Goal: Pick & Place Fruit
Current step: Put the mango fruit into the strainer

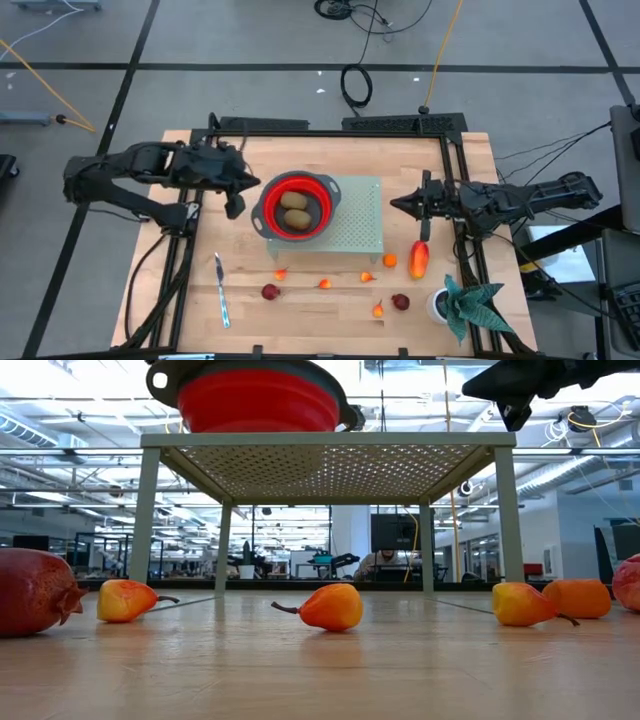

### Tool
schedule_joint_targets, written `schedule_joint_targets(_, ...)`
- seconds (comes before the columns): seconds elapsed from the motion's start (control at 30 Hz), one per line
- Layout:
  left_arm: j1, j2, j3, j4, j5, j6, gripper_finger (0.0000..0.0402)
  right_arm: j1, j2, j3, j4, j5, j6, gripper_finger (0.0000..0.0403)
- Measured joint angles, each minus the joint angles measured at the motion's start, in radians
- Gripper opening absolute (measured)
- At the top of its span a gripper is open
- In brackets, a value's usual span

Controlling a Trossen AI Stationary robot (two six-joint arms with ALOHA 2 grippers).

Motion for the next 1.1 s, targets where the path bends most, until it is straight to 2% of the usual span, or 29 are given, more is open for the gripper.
schedule_joint_targets(0.2, -0.010, -0.154, -0.152, 0.138, 0.055, 0.000, 0.0002, 0.000, 0.030, 0.000, 0.005, -0.053, -0.093, 0.0001)
schedule_joint_targets(0.4, -0.011, -0.296, -0.297, 0.216, 0.057, -0.030, 0.0004, 0.007, 0.050, 0.000, 0.003, -0.094, -0.187, 0.0000)
schedule_joint_targets(0.8, -0.011, -0.553, -0.555, 0.364, 0.059, -0.023, 0.0003, 0.007, 0.067, 0.001, 0.001, -0.144, -0.233, 0.0000)
schedule_joint_targets(0.93, -0.011, -0.652, -0.629, 0.400, 0.059, -0.024, 0.0008, 0.007, 0.076, 0.038, -0.054, -0.144, -0.238, 0.0000)
schedule_joint_targets(1.1, -0.011, -0.774, -0.707, 0.414, 0.059, -0.024, 0.0003, 0.007, 0.114, 0.134, -0.238, -0.147, -0.233, 0.0000)
